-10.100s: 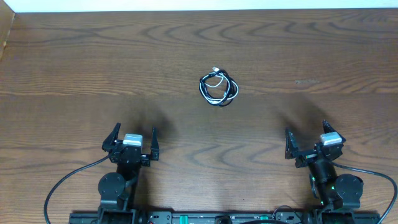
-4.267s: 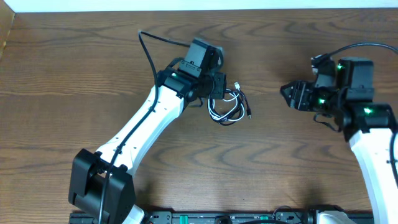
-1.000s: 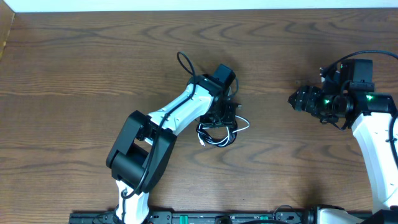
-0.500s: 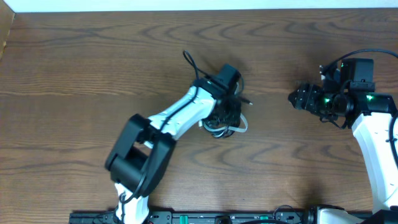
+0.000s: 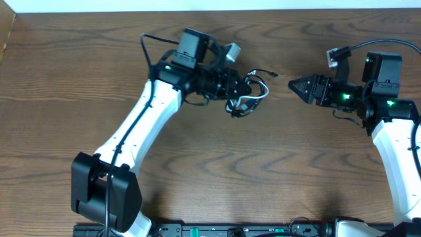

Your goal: Untangle cables

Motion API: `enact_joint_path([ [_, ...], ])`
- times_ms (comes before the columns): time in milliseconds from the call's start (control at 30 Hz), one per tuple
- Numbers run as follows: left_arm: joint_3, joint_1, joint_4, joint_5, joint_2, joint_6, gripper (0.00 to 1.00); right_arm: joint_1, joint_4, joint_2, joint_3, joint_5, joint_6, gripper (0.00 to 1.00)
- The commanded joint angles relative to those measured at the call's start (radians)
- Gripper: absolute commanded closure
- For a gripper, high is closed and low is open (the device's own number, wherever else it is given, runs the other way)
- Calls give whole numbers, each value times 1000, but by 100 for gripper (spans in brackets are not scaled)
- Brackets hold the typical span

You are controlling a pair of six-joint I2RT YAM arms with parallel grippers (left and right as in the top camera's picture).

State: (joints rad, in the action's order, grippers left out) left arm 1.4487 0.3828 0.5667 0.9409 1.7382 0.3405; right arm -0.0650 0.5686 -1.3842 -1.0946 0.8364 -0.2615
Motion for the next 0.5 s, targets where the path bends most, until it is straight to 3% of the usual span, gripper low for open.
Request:
enact_joint_path([
  [0,6,-43,-50,154,1,60,93,61,-35,-4,-5,77,-69,41],
  [267,6,-57,-169,147,1,236,93,224,-282,-94,-5,78,-298,46],
  [467,6,-56,-183,148,1,260,93,263,-454,-169,-5,71,-432,53],
])
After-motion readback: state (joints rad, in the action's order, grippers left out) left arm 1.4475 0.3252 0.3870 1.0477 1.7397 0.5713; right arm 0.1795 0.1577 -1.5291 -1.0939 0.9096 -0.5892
